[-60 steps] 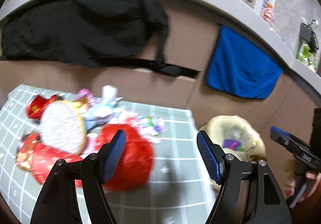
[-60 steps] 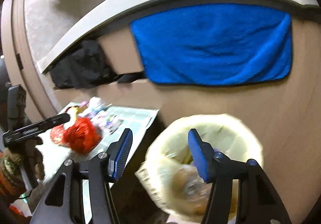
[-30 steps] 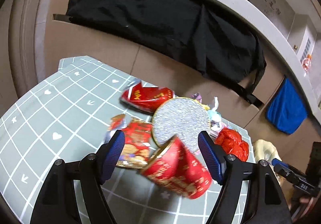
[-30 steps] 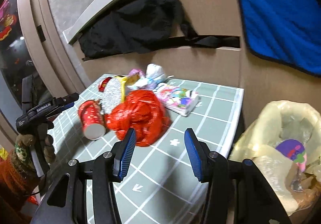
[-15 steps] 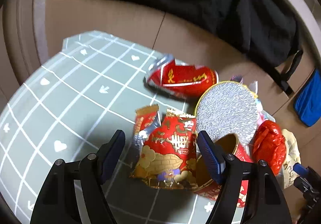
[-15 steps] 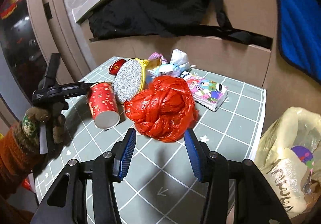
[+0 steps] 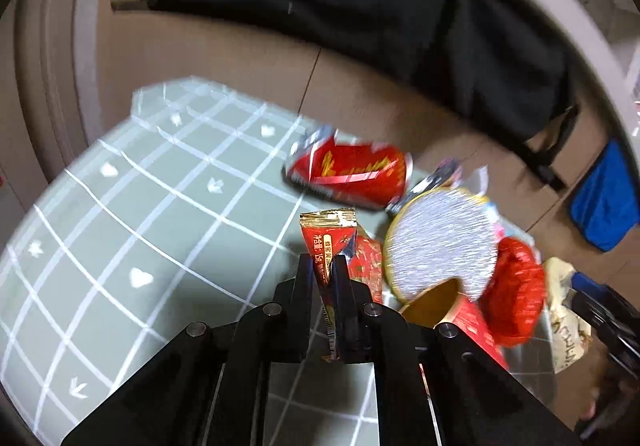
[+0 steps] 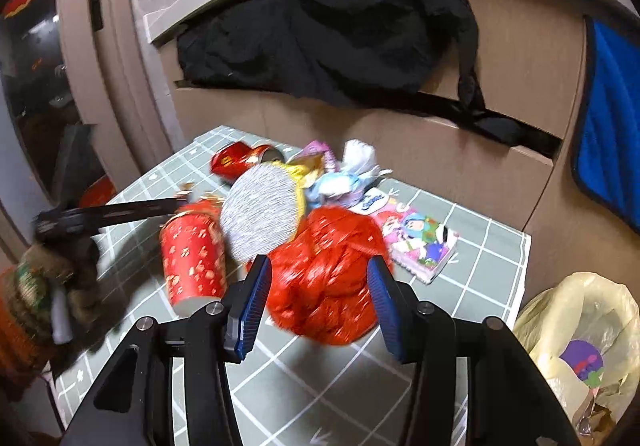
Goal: Collect trash
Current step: 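Lift the wrapper with the left gripper while the right gripper grasps the red plastic bag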
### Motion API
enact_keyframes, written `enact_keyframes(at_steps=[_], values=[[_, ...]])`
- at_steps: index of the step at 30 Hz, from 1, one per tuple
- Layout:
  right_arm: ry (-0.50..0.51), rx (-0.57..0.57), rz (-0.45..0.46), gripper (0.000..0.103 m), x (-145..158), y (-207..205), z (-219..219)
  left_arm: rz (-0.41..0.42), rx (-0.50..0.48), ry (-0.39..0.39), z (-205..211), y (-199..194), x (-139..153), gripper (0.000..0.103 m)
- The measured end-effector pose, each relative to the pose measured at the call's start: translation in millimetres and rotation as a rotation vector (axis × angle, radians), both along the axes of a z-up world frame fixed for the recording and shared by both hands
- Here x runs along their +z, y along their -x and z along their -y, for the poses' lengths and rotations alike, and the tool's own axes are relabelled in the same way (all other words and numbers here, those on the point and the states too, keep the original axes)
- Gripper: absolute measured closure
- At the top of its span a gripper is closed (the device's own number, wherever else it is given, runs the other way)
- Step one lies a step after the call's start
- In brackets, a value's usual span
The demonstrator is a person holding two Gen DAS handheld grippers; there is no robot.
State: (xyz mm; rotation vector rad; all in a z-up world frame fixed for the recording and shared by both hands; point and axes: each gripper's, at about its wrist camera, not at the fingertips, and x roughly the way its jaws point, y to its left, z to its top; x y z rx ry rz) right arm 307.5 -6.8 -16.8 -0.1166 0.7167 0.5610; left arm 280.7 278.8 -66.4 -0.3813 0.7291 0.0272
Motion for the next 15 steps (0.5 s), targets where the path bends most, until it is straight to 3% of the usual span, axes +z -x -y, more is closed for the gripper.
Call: enact_keyframes(at_steps=[5, 8, 11, 15], values=[[0.004, -0.05, -0.001, 0.056, -16.2, -30.4, -7.1, 0.076, -0.011, 0.003, 2.2, 23.2, 28.6, 0.093], [0.002, -0.061, -0.061, 0.052, -33.0, -43.2, -10.0, 0.094, -0.026, 0.012, 2.1, 34.2, 39.0, 0.093], [-0.031, -0.046, -0.075, 0.044, -41.4, -42.0, -12.4, 0.105, -0.033, 0.012, 4.7, 41.6, 44.3, 0.093], [-0.053, -0.02, -0.093, 0.044, -45.1, -37.8, -13.6, 0.116, -0.051, 0.022, 15.4, 43.2, 46.8, 0.093]])
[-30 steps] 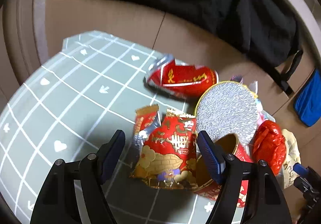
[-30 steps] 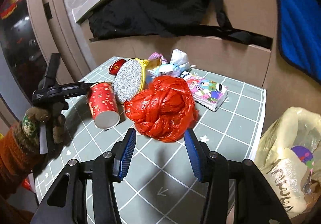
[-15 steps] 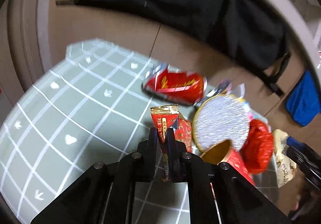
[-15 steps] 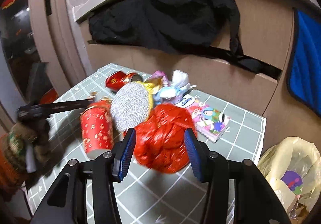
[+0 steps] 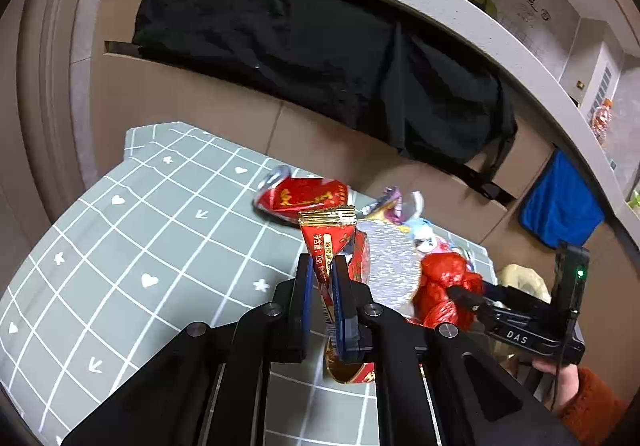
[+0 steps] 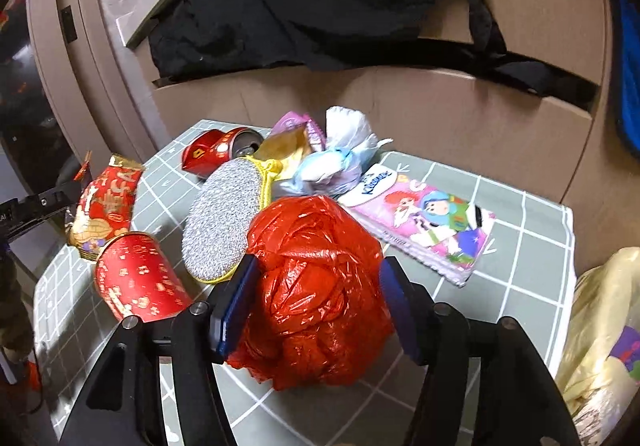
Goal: Collect trash
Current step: 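Lift the wrapper with the left gripper while the right gripper grasps the red plastic bag, then carry the wrapper and red bag toward the yellow bin with both grippers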
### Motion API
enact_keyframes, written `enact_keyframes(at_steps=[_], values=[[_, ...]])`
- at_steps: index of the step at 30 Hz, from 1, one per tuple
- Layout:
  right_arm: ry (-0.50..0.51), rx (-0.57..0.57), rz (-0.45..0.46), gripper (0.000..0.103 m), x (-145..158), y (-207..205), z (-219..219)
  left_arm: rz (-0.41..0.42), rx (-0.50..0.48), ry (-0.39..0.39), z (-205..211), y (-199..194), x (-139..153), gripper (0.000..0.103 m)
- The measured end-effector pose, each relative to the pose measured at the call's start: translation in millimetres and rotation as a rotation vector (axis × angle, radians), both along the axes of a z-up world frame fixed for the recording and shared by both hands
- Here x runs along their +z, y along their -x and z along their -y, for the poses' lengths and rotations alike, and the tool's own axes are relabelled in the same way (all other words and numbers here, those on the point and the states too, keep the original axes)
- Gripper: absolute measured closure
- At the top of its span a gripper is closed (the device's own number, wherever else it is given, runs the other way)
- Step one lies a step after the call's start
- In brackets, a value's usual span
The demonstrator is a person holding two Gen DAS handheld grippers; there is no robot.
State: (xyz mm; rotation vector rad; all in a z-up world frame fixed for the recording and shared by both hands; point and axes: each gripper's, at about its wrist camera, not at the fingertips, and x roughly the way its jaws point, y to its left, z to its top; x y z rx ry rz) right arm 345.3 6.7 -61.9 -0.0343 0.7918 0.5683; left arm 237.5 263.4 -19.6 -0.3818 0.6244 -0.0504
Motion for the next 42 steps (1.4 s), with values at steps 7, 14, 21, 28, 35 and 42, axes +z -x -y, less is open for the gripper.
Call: enact_keyframes(at_steps=[7, 14, 21, 28, 35, 42], values=[[-0.082, 0.083, -0.112, 0.056, -4.0, 6.1, 4.3, 0.025, -0.033, -0.032, 27.1, 3.5, 9.2, 0.093], [-0.075, 0.077, 0.063, 0.063, 34.0, 36.3, 17.2, 0.09, -0.033, -0.106, 48.1, 10.1, 37.4, 0.093], [-0.103, 0.03, 0.194, 0.063, 82.4, 47.6, 45.0, 0.179, -0.041, -0.182, 82.3, 9.7, 75.9, 0.093], [-0.119, -0.012, 0.264, 0.063, 108.8, 50.5, 74.8, 0.249, -0.041, -0.236, 115.5, 0.5, 95.2, 0.093], [-0.094, 0.001, 0.166, 0.063, 67.2, 32.4, 61.6, 0.191, -0.018, -0.238, 103.6, -4.9, 76.8, 0.093], [-0.074, -0.08, 0.096, 0.063, 33.7, 13.8, 68.6, 0.091, 0.026, -0.161, 65.5, -9.5, 42.0, 0.093]])
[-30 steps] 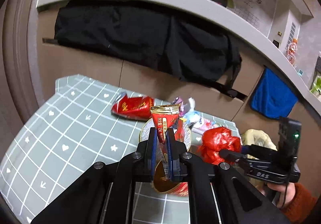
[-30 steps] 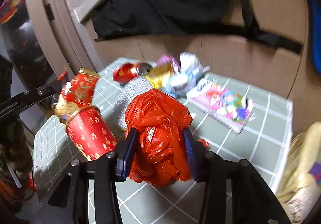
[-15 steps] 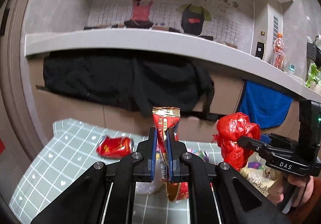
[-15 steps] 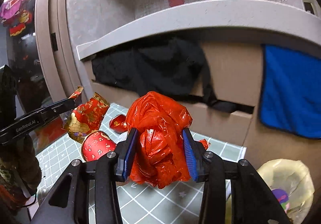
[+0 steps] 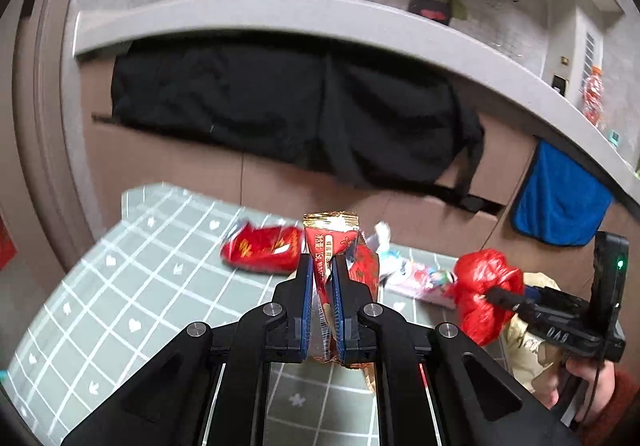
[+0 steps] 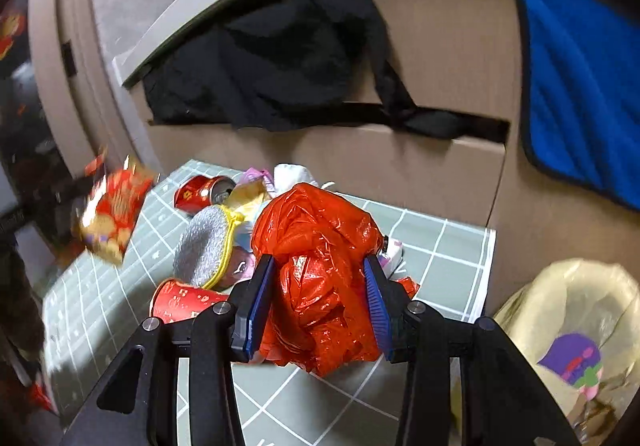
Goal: Collect trash
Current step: 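Carry the wrapper and red bag toward the yellow bin with both grippers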
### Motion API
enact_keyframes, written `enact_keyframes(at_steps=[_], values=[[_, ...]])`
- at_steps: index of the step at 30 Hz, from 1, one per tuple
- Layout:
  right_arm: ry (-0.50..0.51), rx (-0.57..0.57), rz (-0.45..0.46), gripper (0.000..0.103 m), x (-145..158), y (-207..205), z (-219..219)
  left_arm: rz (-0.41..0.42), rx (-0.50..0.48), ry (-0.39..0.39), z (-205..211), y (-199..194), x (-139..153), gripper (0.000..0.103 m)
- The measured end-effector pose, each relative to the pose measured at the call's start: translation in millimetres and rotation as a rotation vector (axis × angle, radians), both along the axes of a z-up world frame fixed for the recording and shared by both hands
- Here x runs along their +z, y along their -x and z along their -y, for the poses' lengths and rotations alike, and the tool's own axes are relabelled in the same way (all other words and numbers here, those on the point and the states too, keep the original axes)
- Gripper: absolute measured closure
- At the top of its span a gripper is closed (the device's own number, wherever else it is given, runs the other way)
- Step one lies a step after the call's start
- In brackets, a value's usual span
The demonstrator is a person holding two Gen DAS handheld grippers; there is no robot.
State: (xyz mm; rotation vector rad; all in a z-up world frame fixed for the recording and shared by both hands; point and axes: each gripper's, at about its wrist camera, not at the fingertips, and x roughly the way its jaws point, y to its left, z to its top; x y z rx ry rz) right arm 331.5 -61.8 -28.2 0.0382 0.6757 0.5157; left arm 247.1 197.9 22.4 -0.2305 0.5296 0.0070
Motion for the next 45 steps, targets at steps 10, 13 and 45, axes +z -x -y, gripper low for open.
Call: enact_keyframes(at_steps=[10, 13, 45], values=[[-0.033, -0.049, 0.046, 0.063, 16.0, 4.3, 13.7, 0.027, -0.094, 0.063, 19.7, 0.5, 11.0, 0.093], [-0.049, -0.043, 0.032, 0.063, 21.1, 2.1, 15.5, 0.036, -0.123, 0.086, 28.4, -2.2, 20.4, 0.093], [-0.063, -0.07, 0.255, 0.063, 85.7, 48.1, 64.8, 0.13, -0.127, -0.053, 110.8, -12.6, 53.1, 0.093]])
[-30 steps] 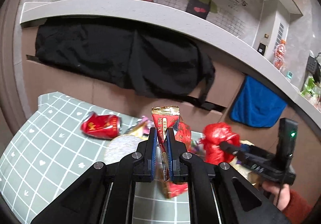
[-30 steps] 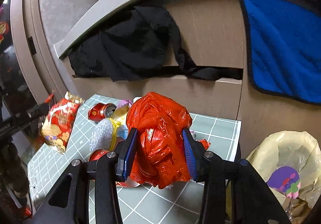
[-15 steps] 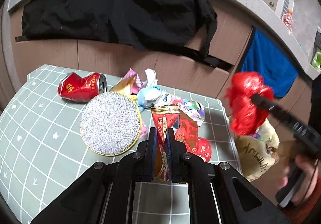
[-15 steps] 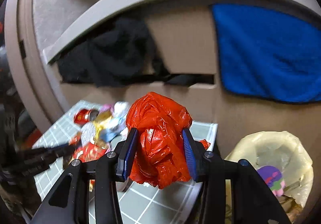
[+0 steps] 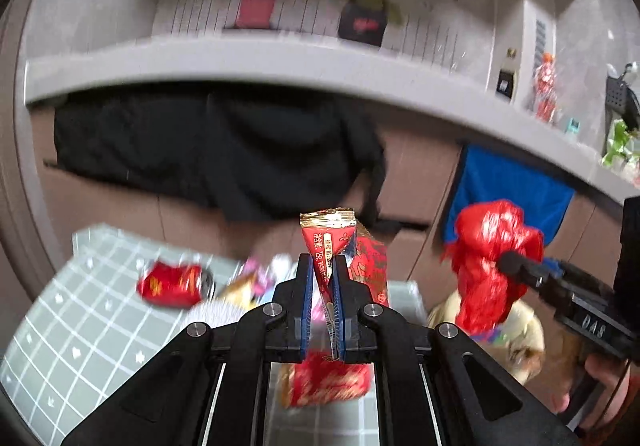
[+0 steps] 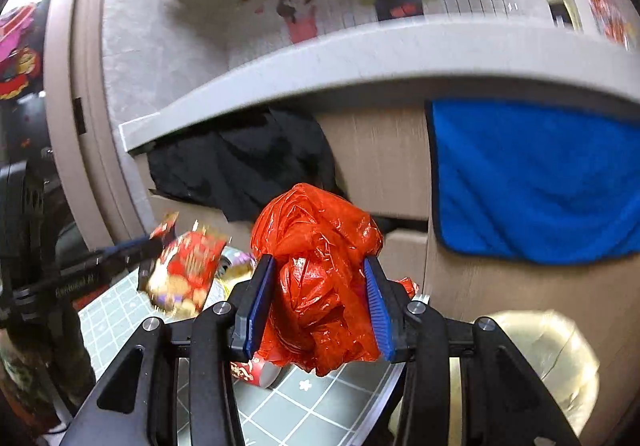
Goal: Collect trash
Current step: 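Carry the wrapper and red bag toward the yellow bin with both grippers, then open both grippers over the bin to drop wrapper and red bag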
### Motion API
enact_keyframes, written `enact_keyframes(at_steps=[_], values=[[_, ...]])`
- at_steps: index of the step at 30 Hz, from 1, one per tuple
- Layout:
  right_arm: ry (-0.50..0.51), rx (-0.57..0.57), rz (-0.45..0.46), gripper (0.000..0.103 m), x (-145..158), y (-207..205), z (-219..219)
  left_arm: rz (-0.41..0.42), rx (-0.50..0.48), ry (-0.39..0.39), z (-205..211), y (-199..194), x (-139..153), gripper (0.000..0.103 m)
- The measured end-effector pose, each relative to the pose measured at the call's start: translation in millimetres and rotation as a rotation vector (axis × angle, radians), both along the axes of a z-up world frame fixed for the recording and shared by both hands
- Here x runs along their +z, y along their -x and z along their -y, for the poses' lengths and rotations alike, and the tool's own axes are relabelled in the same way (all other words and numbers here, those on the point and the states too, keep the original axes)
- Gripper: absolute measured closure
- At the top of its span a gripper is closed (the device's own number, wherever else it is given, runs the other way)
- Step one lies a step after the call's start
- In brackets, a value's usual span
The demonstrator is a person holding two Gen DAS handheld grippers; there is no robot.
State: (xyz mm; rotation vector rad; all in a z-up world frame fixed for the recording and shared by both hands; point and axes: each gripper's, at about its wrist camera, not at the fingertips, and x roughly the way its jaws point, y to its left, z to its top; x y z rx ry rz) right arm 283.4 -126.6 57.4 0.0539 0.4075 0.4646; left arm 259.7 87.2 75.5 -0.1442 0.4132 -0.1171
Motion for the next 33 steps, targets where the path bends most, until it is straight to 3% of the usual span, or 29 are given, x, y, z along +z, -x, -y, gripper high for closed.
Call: enact_keyframes(at_steps=[4, 14, 23, 33], values=[[0.013, -0.018, 0.061, 0.063, 23.6, 13.7, 24.2, 0.092, -0.015, -0.024, 31.4, 6.8, 27.6, 0.093], [0.07, -0.162, 0.11, 0.063, 48.1, 33.4, 103.9, 0.156, -0.171, -0.013, 113.5, 2.6, 43.4, 0.093], [0.076, -0.251, 0.066, 0.063, 39.6, 30.8, 150.0, 0.095, -0.285, 0.012, 172.6, -19.9, 21.5, 0.093], [0.052, -0.274, 0.004, 0.062, 17.8, 14.6, 175.3, -0.011, -0.324, 0.031, 195.4, -43.3, -11.4, 0.093]])
